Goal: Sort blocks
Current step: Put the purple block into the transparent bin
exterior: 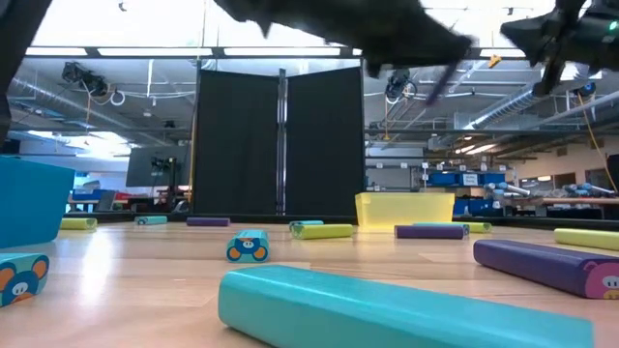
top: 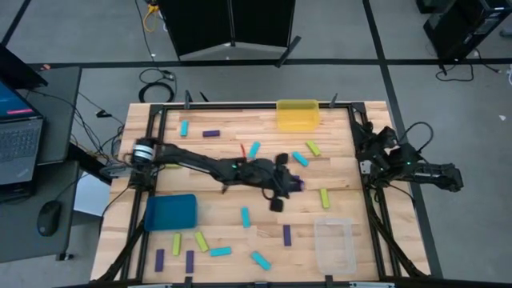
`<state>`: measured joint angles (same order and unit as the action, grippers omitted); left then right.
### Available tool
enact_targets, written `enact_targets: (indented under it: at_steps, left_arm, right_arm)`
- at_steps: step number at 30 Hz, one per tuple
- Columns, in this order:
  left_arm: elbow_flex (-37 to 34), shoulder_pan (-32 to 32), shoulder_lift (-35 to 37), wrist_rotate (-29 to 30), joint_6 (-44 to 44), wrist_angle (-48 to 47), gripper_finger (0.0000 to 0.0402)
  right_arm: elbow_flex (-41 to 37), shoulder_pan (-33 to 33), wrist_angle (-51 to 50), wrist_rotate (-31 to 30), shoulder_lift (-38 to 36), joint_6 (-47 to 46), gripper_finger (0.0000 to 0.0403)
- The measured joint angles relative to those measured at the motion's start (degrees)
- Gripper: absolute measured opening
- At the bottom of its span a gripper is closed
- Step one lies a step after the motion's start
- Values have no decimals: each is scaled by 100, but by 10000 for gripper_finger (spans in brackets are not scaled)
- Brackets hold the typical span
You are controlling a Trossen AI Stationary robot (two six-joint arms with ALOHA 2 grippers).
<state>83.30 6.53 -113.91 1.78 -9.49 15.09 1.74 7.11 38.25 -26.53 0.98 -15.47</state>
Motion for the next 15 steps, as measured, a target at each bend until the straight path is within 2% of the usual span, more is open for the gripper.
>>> enact_targets:
  at_steps: [6,10,15]
  left_arm:
    - [1526,153,-1302,-536,517,153,101]
    - [2317,281,-1962,-1004,943,678,101]
    - [3261,388,-2803,-1556,1473,836,101]
  right_arm:
    - [709,0,-52,610,93,129,44]
    - [1165,0,-293,1000,207,206,44]
    - [1507,0,-639,1128,483,215,44]
